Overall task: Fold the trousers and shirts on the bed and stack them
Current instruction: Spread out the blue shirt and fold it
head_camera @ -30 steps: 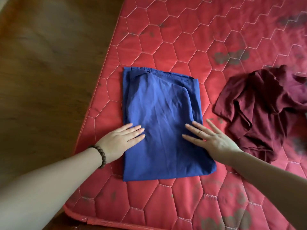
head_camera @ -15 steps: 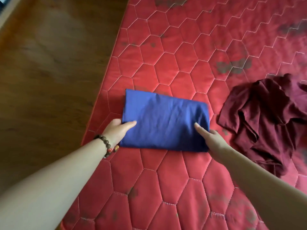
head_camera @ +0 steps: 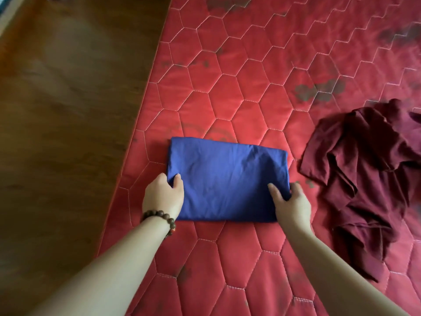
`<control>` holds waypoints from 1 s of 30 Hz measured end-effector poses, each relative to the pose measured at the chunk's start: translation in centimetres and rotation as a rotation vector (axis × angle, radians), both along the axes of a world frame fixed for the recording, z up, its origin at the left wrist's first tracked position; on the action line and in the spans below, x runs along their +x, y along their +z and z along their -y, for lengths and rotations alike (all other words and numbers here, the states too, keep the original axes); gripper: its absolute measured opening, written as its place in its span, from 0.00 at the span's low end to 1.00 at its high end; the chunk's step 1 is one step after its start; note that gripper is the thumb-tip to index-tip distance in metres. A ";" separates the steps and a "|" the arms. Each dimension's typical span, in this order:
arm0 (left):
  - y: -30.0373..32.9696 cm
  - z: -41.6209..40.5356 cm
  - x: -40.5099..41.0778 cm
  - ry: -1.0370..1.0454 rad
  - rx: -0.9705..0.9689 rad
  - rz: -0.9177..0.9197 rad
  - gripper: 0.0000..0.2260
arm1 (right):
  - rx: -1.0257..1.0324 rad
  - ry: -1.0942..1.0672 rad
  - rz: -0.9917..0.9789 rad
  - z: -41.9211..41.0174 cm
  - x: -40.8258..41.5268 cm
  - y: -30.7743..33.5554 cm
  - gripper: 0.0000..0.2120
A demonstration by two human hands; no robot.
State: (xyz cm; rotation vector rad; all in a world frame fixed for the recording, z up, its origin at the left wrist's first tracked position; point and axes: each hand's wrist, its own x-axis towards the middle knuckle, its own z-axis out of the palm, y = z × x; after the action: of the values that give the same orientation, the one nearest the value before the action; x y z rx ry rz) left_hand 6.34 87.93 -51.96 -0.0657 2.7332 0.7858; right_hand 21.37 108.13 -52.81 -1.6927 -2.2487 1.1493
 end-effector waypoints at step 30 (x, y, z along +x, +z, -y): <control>-3.8 -0.2 -0.7 -0.619 -0.208 -0.237 0.27 | 0.349 0.601 0.296 -0.3 -1.8 -4.1 0.29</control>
State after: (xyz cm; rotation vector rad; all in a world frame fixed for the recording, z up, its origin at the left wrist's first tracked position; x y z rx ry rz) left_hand 5.66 88.13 -55.80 0.8338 2.7797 0.3463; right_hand 19.57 108.46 -56.88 -1.1431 -3.0435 0.5269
